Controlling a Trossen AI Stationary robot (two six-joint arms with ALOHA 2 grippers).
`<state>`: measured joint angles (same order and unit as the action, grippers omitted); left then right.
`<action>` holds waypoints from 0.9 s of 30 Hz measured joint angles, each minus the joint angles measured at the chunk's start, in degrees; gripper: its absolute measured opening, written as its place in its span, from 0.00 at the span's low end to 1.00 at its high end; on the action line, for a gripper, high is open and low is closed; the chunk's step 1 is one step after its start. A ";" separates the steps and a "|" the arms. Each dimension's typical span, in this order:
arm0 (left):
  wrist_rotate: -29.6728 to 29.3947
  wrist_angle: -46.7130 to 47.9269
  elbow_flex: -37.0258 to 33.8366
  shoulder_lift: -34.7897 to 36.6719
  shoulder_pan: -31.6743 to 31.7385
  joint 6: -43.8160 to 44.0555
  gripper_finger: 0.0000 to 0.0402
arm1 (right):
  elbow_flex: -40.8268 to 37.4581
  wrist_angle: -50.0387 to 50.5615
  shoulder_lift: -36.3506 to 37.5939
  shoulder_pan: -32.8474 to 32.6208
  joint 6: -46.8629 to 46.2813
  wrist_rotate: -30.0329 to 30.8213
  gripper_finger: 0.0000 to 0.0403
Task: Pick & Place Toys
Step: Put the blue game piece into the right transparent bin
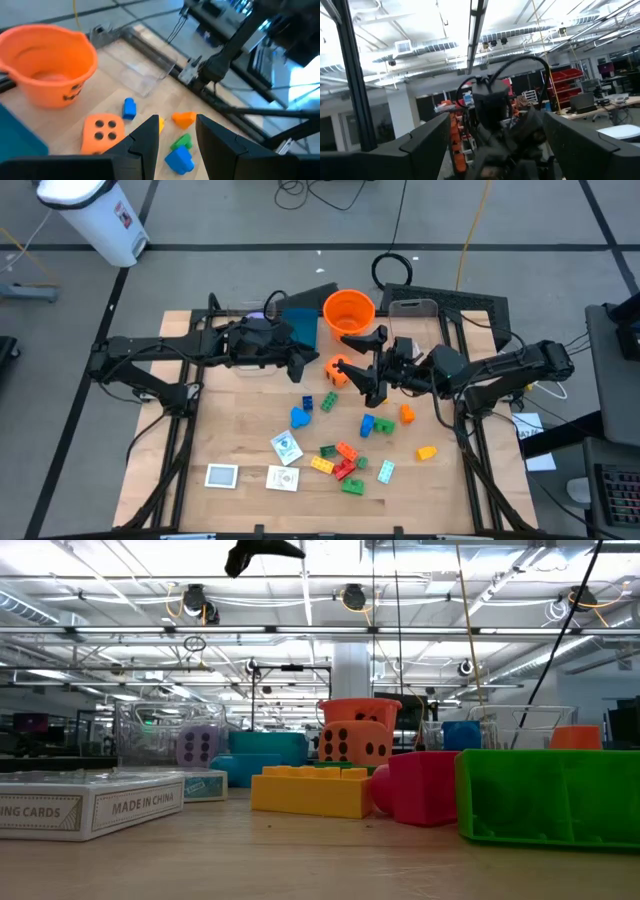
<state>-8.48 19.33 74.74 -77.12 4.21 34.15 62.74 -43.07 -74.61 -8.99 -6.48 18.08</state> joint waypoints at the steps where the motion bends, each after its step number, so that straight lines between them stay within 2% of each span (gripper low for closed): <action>1: 0.02 -1.19 0.00 0.00 -0.09 1.01 0.34 | 0.00 0.02 -0.01 0.00 0.04 -0.08 0.77; 3: 0.23 -2.38 0.00 -0.10 -0.48 1.38 0.34 | 0.00 0.10 -0.02 0.00 -0.44 -0.08 0.77; 7: 5.51 3.15 -0.03 -0.46 -0.80 -7.36 0.34 | 0.00 4.90 0.20 0.11 0.89 0.09 0.77; 10: 5.17 8.50 -0.04 -0.79 -1.96 -10.04 0.34 | 1.49 18.93 1.92 0.19 0.44 -0.08 0.77; 13: 2.48 14.31 -0.15 -0.94 -3.45 -11.85 0.34 | 5.12 39.11 2.86 0.51 0.27 -0.08 0.77; 17: 0.23 15.51 -3.48 -0.81 -4.87 -10.56 0.34 | 8.01 61.15 2.63 0.96 0.05 -0.13 0.77; 22: 0.74 15.25 -9.07 -0.76 -6.93 -6.27 0.34 | 8.15 76.47 2.65 1.11 -1.32 -0.37 0.77; 27: 0.95 13.23 -14.28 -0.79 -9.62 -2.96 0.34 | 8.15 82.17 2.73 -0.20 -3.32 -4.73 0.77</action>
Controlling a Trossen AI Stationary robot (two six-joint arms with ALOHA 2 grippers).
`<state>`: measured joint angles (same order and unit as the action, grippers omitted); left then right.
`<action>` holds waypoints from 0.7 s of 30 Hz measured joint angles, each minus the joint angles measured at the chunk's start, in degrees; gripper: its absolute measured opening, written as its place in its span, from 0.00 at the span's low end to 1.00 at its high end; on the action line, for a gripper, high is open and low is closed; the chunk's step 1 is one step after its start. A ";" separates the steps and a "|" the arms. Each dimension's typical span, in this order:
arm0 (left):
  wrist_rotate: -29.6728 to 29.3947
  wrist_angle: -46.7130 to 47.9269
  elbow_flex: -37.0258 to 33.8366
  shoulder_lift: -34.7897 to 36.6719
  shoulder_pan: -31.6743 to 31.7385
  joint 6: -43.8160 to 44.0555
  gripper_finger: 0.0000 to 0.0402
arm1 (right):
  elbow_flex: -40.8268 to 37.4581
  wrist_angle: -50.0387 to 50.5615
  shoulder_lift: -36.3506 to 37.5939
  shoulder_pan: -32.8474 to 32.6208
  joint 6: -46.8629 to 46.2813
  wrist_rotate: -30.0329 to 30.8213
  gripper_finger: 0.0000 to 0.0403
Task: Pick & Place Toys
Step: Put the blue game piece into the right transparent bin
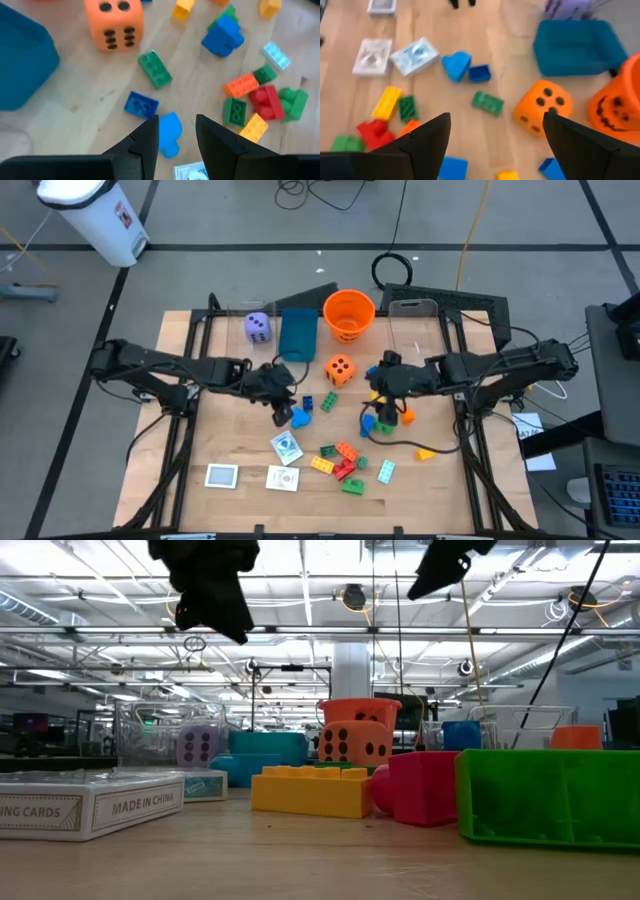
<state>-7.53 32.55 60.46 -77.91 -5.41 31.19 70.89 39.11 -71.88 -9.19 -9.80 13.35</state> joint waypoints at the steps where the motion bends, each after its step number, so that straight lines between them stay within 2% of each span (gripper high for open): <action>1: 0.00 -0.16 -0.69 0.01 -0.58 -0.01 0.34 | -0.02 0.72 -0.03 -0.26 -0.02 -0.21 0.77; 3: 0.16 -1.01 -2.25 0.01 -1.76 -2.10 0.34 | -0.22 0.94 -0.04 -0.61 -0.02 -0.07 0.77; 9: 1.13 -5.81 -5.72 -1.16 -4.60 -15.59 0.34 | -1.74 -2.38 -0.02 -0.64 -0.99 0.04 0.77; 14: 2.03 -6.92 -5.91 -4.84 -3.90 -20.38 0.34 | -3.62 -6.68 -0.02 -0.66 -3.45 0.05 0.77; 21: 5.18 -7.04 -5.91 -9.52 -1.51 -24.99 0.34 | -4.69 -7.68 -0.04 -0.64 -6.27 0.06 0.77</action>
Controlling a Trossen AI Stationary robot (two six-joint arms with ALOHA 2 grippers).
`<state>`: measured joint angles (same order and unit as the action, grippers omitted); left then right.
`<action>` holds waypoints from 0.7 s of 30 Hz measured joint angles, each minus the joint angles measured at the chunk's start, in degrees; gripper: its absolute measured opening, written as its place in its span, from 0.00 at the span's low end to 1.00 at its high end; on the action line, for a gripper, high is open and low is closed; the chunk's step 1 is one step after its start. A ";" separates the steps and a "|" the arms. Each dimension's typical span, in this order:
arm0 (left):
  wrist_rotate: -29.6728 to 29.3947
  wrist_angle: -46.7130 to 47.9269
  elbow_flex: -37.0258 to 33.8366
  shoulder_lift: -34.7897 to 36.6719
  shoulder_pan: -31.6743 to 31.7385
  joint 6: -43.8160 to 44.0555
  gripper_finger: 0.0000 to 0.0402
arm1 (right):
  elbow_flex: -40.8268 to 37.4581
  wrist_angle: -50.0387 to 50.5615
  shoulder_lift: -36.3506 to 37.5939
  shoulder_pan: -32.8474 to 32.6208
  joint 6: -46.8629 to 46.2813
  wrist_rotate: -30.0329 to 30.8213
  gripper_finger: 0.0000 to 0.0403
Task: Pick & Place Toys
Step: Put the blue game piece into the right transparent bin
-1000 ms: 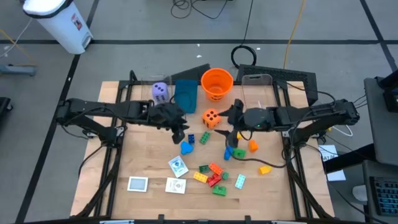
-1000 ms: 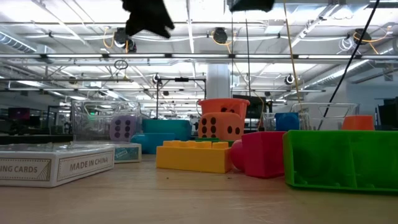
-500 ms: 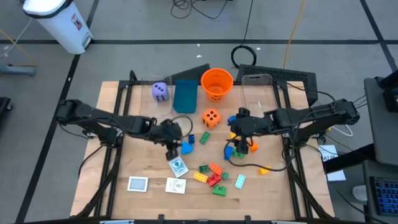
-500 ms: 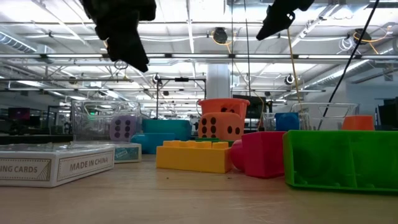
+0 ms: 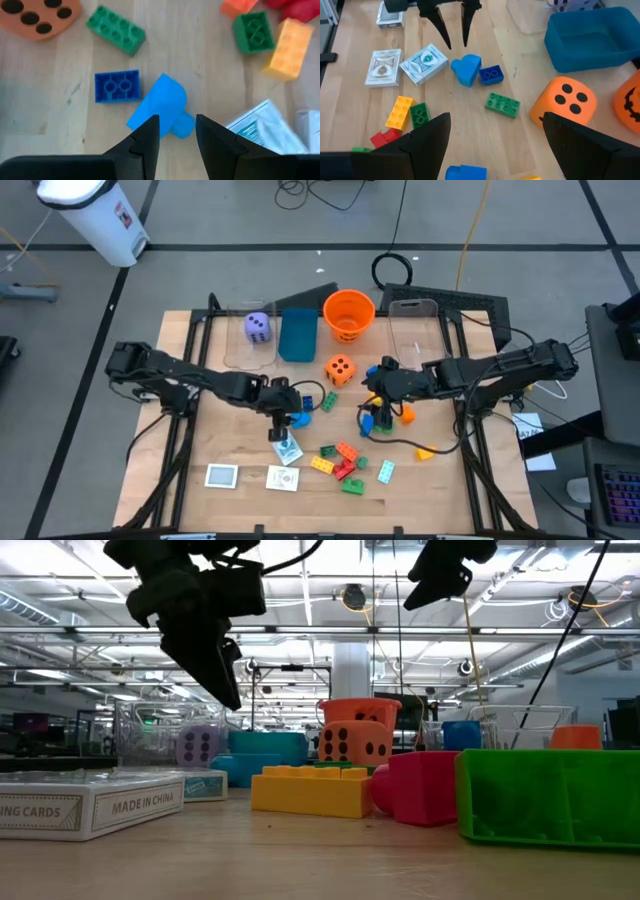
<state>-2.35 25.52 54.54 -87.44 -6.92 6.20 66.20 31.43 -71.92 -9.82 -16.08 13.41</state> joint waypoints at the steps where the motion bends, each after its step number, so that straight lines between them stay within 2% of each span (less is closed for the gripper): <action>1: 0.01 -0.22 0.00 -0.15 0.31 -0.82 0.34 | -0.09 0.00 0.00 0.00 -0.34 0.00 0.77; 7: 0.58 -0.27 0.00 -0.33 0.63 -10.15 0.37 | -0.23 0.03 0.00 0.09 -0.44 0.04 0.77; 17: 0.83 0.13 0.07 -0.83 1.16 -16.75 0.64 | -0.23 0.06 0.00 1.98 -1.27 0.24 0.77; 21: 0.83 0.74 0.07 -2.95 1.83 -19.49 0.72 | -0.23 0.07 0.00 2.95 -1.27 0.28 0.77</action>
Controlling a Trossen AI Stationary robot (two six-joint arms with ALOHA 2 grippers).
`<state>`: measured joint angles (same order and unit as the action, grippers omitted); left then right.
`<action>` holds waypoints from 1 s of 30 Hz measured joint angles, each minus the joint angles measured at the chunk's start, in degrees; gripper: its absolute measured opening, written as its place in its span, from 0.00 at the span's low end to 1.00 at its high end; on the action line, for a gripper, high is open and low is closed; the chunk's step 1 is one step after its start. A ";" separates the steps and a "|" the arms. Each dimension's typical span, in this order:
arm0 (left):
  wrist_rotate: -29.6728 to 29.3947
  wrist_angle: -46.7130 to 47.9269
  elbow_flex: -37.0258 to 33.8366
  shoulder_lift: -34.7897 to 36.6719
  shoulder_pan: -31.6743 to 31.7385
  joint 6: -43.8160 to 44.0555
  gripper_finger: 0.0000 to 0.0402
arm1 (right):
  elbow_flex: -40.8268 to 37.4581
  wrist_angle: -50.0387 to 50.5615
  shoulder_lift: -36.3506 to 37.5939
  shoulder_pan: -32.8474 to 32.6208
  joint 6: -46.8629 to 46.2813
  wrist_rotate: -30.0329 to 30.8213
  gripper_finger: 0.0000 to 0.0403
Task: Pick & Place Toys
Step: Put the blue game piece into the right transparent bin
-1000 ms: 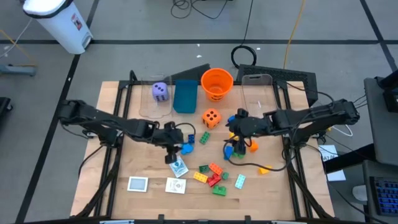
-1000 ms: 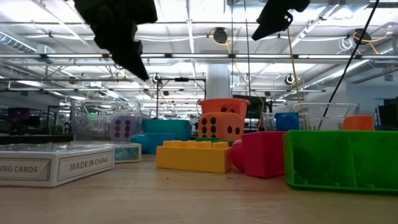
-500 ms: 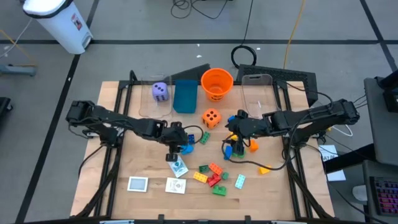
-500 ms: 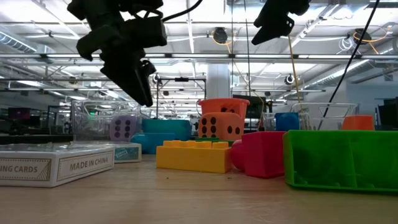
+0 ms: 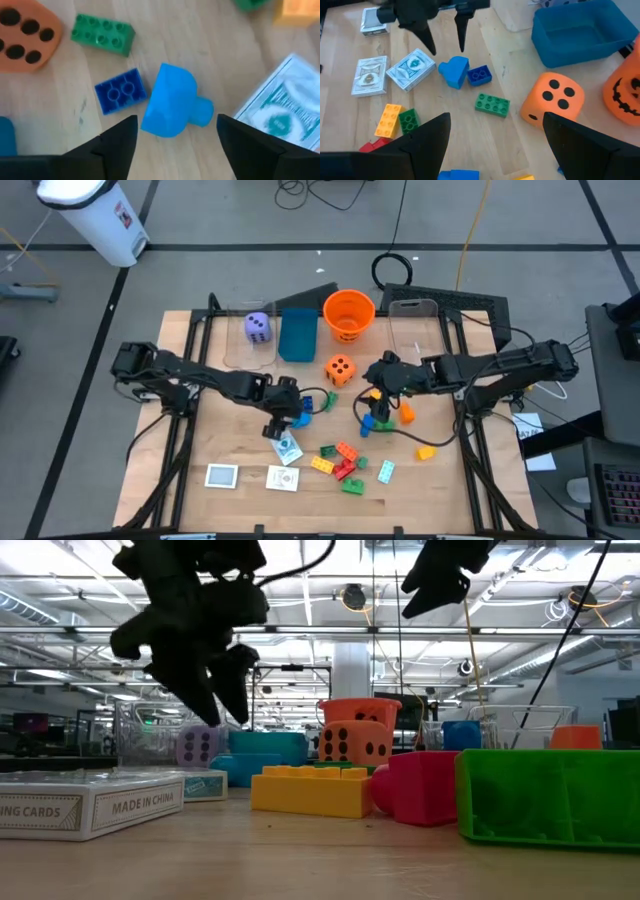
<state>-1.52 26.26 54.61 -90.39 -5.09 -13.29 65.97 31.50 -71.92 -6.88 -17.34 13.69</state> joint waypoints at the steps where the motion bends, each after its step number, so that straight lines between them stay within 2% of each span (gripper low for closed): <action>1: -0.02 -0.11 0.00 -0.58 0.18 -0.39 0.73 | 0.00 -0.01 0.00 0.18 0.00 0.00 0.77; 5: -0.04 -0.04 0.00 -2.41 0.66 -2.45 0.74 | -0.02 0.01 0.00 0.22 0.00 -0.02 0.77; 10: 0.10 -1.41 0.00 -3.02 0.63 -5.09 0.71 | -0.02 0.03 0.00 0.19 -0.02 -0.03 0.77; 15: 3.04 -2.45 0.00 -2.97 0.36 -5.36 0.67 | -0.02 0.03 0.00 0.20 -0.02 -0.02 0.77; 26: 2.85 -2.59 0.00 -5.07 0.75 -5.91 0.61 | -0.02 0.01 0.00 0.20 -0.27 -0.02 0.77; 30: 0.44 -2.79 0.00 -5.88 1.31 -6.10 0.62 | -0.02 0.01 0.00 0.20 -1.43 -0.02 0.77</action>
<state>-1.09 23.47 54.61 -96.27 -3.78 -19.40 65.95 31.51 -71.92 -6.68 -18.78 13.67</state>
